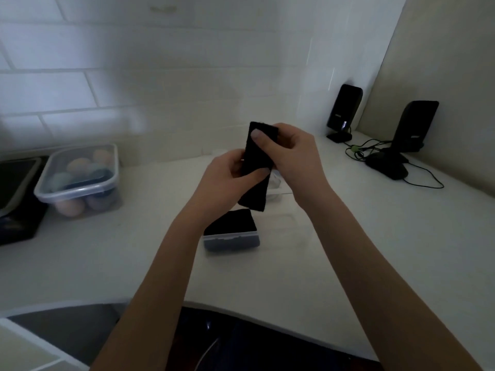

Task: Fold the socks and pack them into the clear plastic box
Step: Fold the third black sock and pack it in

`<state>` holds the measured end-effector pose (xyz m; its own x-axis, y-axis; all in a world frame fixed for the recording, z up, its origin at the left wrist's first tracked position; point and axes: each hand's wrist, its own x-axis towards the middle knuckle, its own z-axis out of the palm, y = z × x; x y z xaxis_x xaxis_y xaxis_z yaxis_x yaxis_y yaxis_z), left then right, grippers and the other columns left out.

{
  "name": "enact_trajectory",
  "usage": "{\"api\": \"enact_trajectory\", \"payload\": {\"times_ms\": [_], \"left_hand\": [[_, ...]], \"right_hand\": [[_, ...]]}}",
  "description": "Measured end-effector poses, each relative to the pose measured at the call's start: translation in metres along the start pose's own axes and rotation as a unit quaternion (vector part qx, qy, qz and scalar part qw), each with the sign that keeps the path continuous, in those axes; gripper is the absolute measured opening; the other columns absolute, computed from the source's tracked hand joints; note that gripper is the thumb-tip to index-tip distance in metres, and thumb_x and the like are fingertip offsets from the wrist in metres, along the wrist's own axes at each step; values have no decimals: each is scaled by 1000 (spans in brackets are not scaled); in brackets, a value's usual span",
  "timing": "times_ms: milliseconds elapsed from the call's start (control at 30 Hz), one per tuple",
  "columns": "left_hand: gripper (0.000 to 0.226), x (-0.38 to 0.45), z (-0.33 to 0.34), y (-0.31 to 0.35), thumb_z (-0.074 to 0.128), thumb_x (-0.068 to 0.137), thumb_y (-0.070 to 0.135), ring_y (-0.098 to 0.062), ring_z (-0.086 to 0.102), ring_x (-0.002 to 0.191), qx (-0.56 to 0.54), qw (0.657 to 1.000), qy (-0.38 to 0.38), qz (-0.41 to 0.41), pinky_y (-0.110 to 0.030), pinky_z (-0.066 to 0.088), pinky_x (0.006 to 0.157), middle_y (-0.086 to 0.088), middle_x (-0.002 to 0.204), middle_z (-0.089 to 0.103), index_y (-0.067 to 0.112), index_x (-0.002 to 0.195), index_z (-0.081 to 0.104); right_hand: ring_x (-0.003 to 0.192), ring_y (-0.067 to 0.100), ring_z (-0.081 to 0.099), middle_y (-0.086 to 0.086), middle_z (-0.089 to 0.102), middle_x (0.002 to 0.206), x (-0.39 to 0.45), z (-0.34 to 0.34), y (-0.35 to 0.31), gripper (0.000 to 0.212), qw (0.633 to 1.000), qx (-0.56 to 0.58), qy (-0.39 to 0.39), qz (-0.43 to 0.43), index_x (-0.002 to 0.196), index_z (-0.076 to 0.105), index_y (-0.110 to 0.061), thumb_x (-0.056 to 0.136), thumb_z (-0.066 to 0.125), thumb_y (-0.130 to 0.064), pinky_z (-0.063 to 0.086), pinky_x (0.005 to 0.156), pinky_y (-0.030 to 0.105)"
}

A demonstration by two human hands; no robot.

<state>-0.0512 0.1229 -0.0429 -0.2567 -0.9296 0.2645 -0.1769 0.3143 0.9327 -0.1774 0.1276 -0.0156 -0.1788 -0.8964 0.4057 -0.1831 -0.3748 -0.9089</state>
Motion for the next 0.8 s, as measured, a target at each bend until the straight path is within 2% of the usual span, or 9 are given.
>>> {"api": "enact_trajectory", "payload": {"times_ms": [100,200,300,367,433,500,567,700,800], "left_hand": [[18,7,1,-4,66,83,15,-12,73,79,-36,999,9,-15,-23,56,75,3,87,76,15,101,68],[12,11,-1,-6,67,83,13,-14,73,78,-66,998,2,-7,-21,56,73,3,81,77,18,93,71],[11,15,-2,-7,66,83,13,-15,73,78,-80,997,-2,-6,-21,56,71,1,78,77,19,91,72],[12,17,-4,-7,67,82,11,-15,73,77,-85,996,-30,-20,-20,56,71,2,77,76,20,89,71],[14,16,-6,-8,66,82,9,-16,73,79,-88,992,-76,-39,-21,57,73,3,79,76,19,90,70],[15,17,-9,-9,67,81,8,-19,74,79,-86,992,-87,-42,-24,57,74,2,79,76,18,91,70],[13,19,-13,-10,67,80,6,-19,74,71,-82,994,-59,-37,-23,58,68,3,72,76,17,86,70],[4,22,-16,-10,66,83,14,-18,71,55,8,999,-31,-22,-23,54,47,3,58,71,16,80,68],[10,20,-17,-10,67,83,27,-15,66,45,126,992,13,-7,-21,45,36,8,71,70,18,85,67]], "right_hand": [[72,12,64,3,68,77,7,-2,4,13,1000,-1,-27,1,90,68,-8,83,69,-18,55,68,26],[68,2,63,2,69,88,10,-9,11,22,994,0,-97,42,103,66,-11,83,70,-19,48,59,15],[71,6,67,7,72,94,9,-12,21,27,986,8,-148,70,108,67,-10,82,71,-14,49,59,16],[71,9,68,10,72,89,11,-11,24,23,989,35,-120,73,105,69,-7,82,69,-10,53,61,21],[78,17,70,13,73,90,16,-11,21,22,992,61,-82,67,103,69,-4,82,69,-10,58,70,30],[70,7,68,4,72,82,20,-11,16,19,994,62,-72,51,101,69,-4,83,68,-10,53,61,18],[57,-6,61,-9,69,70,20,-9,10,16,993,73,-82,48,100,67,-6,84,66,-8,44,52,7],[49,-7,57,-17,64,51,13,-7,6,14,990,97,-97,40,102,63,-4,88,60,-3,41,50,5],[50,-7,59,-17,65,52,6,-10,6,15,989,110,-97,31,103,62,-6,88,59,-3,42,52,5]]}}
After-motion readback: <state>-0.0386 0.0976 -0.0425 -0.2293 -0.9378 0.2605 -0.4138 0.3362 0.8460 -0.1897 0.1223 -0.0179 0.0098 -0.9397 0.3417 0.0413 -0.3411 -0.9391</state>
